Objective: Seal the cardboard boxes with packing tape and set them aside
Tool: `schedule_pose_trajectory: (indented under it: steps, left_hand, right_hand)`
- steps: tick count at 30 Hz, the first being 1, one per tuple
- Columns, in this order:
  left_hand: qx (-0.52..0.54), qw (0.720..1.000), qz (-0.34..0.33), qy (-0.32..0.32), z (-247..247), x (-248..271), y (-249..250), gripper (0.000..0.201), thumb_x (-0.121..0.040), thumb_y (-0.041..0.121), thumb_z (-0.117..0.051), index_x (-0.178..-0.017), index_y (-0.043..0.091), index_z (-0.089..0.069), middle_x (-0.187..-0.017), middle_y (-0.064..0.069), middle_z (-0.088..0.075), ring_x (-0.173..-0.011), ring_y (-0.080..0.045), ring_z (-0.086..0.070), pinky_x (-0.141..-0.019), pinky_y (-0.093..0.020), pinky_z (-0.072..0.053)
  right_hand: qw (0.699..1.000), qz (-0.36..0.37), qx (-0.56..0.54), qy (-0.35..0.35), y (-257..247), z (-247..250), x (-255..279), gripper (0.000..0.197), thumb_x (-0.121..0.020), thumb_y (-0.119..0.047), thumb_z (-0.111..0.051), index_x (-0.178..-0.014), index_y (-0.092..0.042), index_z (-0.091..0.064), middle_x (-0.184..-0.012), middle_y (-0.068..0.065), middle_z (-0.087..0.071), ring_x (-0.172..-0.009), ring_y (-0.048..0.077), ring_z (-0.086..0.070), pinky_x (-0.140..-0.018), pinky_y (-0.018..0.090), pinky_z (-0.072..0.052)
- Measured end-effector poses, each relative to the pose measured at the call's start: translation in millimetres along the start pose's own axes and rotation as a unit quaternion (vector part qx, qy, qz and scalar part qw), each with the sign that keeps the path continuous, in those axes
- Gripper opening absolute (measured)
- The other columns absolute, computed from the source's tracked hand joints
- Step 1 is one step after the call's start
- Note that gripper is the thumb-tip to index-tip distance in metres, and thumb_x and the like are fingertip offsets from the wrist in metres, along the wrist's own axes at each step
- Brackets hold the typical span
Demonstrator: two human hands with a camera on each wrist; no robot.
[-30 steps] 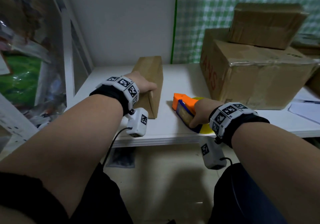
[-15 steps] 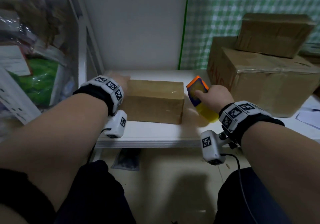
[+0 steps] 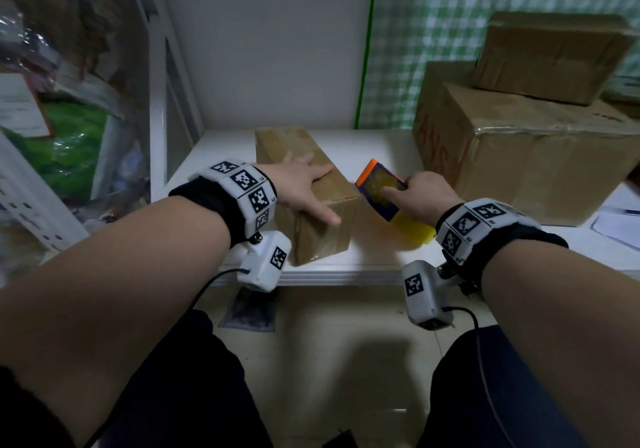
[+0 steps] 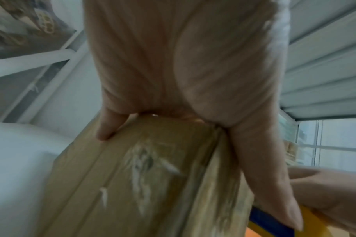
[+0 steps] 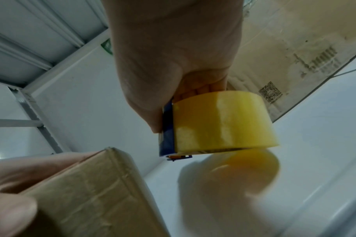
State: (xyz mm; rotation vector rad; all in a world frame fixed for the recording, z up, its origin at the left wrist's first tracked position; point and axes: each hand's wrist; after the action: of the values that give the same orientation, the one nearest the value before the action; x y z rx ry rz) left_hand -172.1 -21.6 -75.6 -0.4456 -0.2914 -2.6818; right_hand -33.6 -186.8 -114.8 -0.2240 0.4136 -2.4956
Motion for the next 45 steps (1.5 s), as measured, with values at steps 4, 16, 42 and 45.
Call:
schedule_pose_trajectory:
  steps: [4, 16, 42, 45]
  left_hand:
    - [-0.006, 0.999, -0.049, 0.023, -5.2, -3.5, -5.3, 0.108, -0.07, 0.054, -0.072, -0.15, 0.036, -0.003, -0.159, 0.003, 0.007, -0.145, -0.028, 0.012, -0.117, -0.052, -0.004]
    - [-0.022, 0.992, -0.108, 0.055, -18.6, -11.9, -9.1, 0.108, -0.072, 0.034, -0.079, -0.147, 0.044, -0.002, -0.159, 0.005, 0.01, -0.145, -0.024, 0.012, -0.119, -0.046, -0.003]
    - [0.098, 0.97, -0.073, 0.211, -7.0, -0.3, -4.8, 0.059, -0.088, 0.038, -0.063, -0.139, 0.013, -0.047, -0.138, -0.006, -0.052, -0.125, -0.022, -0.048, -0.099, -0.025, -0.035]
    - [0.399, 0.882, -0.01, 0.251, 2.1, 8.0, -4.6, 0.045, -0.1, 0.042, -0.036, -0.128, 0.01, -0.054, -0.127, -0.01, -0.059, -0.106, -0.024, -0.058, -0.085, -0.031, -0.045]
  right_hand:
    - [1.0, 0.014, -0.005, 0.003, -1.0, -3.0, -3.3, 0.045, -0.092, -0.045, -0.049, -0.065, -0.01, -0.046, -0.063, 0.008, -0.046, -0.054, 0.02, -0.045, -0.045, 0.028, -0.031]
    - [0.998, 0.045, 0.022, 0.024, -5.0, -25.6, -8.0, 0.039, -0.089, -0.048, -0.054, -0.088, -0.01, -0.054, -0.072, 0.005, -0.05, -0.069, 0.025, -0.054, -0.051, 0.029, -0.035]
    - [0.845, -0.016, -0.517, 0.134, -28.5, 64.7, 20.2, 0.047, -0.061, -0.057, -0.076, -0.076, -0.013, -0.07, -0.082, 0.009, -0.072, -0.079, 0.027, -0.069, -0.079, 0.038, -0.057]
    - [0.831, 0.012, -0.549, 0.088, -35.4, 65.8, 22.5, 0.046, -0.061, -0.053, -0.079, -0.081, -0.012, -0.073, -0.079, 0.009, -0.074, -0.08, 0.027, -0.071, -0.082, 0.042, -0.058]
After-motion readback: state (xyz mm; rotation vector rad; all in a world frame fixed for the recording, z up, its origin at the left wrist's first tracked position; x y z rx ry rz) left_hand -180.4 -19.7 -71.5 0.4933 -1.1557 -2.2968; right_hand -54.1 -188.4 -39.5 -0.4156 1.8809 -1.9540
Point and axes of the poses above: each hand's wrist, its own x-axis away from the middle knuckle, its own z-axis out of the back of the hand, y = z × x
